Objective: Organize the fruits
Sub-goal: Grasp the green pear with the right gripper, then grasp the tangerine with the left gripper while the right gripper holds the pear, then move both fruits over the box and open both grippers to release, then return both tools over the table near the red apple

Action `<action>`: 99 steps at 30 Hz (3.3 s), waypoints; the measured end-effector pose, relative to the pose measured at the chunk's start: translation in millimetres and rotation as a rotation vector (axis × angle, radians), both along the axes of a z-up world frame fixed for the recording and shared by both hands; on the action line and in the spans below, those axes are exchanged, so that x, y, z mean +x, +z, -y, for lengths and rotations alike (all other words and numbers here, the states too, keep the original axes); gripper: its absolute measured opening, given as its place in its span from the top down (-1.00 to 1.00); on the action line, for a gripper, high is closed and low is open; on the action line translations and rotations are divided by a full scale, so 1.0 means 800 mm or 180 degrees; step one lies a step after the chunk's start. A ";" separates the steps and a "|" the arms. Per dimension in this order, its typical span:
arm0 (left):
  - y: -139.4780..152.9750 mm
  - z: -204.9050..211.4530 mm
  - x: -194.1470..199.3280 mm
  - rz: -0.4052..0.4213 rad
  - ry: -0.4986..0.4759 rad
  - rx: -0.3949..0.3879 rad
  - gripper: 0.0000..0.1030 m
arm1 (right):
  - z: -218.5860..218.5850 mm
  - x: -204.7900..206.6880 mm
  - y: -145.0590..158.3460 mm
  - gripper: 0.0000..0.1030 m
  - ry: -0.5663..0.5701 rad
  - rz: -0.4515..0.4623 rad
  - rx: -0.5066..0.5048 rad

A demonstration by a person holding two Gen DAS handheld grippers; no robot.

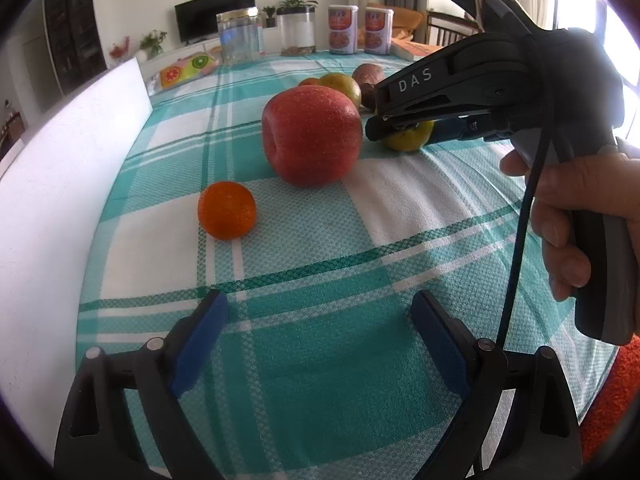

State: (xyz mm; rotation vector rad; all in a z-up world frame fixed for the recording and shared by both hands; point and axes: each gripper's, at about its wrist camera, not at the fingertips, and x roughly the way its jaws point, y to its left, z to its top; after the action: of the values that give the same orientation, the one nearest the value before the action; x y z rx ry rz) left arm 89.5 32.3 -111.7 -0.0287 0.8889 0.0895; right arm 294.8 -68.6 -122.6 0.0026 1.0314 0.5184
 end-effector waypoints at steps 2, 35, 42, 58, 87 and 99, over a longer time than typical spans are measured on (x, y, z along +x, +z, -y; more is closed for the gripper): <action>0.000 0.000 0.001 0.0002 0.0002 0.0001 -0.84 | 0.013 -0.011 0.002 0.06 -0.0035 -0.0004 0.0061; 0.012 -0.078 0.055 -0.0144 0.0327 -0.0213 0.37 | 0.117 -0.122 -0.003 0.06 -0.0383 0.0522 0.0381; 0.058 -0.067 -0.018 -0.0035 -0.0021 -0.0758 0.39 | 0.127 -0.140 0.018 0.06 -0.0268 0.0447 0.0913; 0.183 -0.303 -0.165 0.0554 0.1314 -0.0979 0.38 | -0.214 -0.288 0.131 0.06 0.2076 -0.0038 0.1070; 0.165 -0.146 -0.091 0.0660 0.0503 -0.0644 -0.59 | 0.033 -0.148 0.048 -0.90 -0.0186 0.1028 -0.0227; 0.033 -0.027 0.015 -0.0141 -0.0019 -0.0376 -0.59 | 0.150 -0.118 0.004 -0.90 -0.0975 0.0554 -0.0290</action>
State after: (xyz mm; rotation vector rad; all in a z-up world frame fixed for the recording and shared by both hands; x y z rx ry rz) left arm 101.2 54.2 -84.9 -0.1346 0.9377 0.0322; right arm 200.6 -188.8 -119.1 0.0338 0.8638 0.1889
